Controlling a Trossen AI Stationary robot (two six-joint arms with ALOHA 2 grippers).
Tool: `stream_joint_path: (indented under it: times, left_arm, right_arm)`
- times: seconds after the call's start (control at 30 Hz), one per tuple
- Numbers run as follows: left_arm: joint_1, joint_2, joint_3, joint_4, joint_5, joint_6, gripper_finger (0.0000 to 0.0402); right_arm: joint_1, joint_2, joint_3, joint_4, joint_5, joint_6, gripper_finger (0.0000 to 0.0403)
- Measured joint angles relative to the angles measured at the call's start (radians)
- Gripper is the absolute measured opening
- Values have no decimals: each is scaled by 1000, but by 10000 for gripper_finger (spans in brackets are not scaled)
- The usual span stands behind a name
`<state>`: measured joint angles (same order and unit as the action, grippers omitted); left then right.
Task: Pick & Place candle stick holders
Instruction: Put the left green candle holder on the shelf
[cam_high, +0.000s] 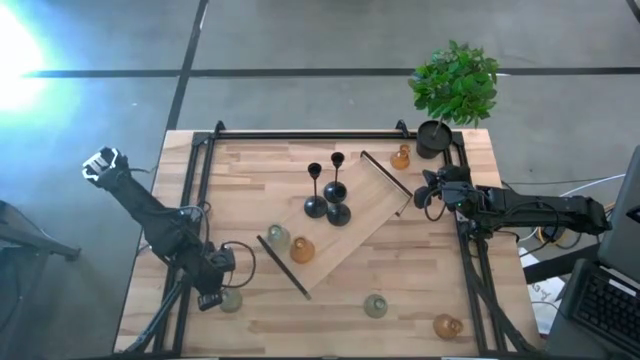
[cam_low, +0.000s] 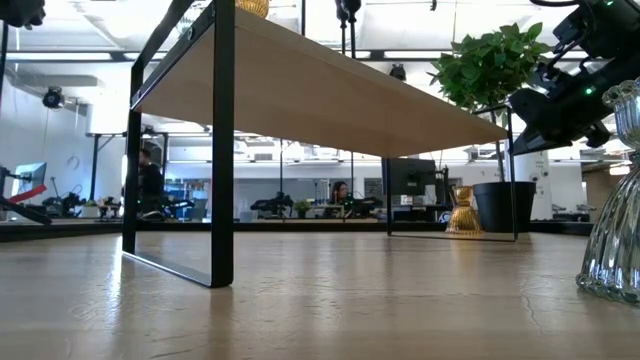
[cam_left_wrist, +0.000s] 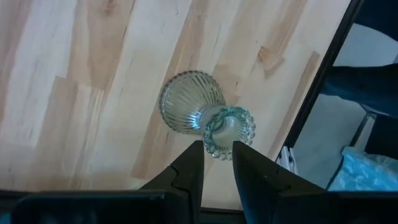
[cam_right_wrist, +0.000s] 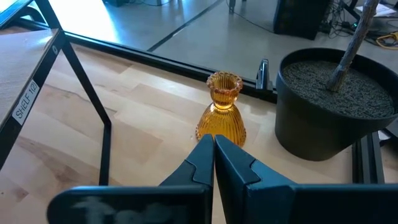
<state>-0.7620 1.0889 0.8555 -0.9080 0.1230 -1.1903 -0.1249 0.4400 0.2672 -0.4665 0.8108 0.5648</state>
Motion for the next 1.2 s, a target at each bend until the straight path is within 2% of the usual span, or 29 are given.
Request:
stream_joint_path:
  times: [0.87, 0.97, 1.07, 1.2]
  left_arm:
    - [-8, 1, -164, 213, 34, 22, 87]
    - [-8, 1, -176, 215, 34, 27, 70]
    - [-8, -2, -179, 218, 34, 40, 28]
    - [-8, -3, -178, 222, 35, 36, 27]
  right_arm:
    - [0, 0, 0, 0, 1, 3, 8]
    - [0, 0, 0, 0, 2, 3, 8]
    - [0, 0, 0, 0, 2, 3, 8]
    - [0, 0, 0, 0, 2, 3, 8]
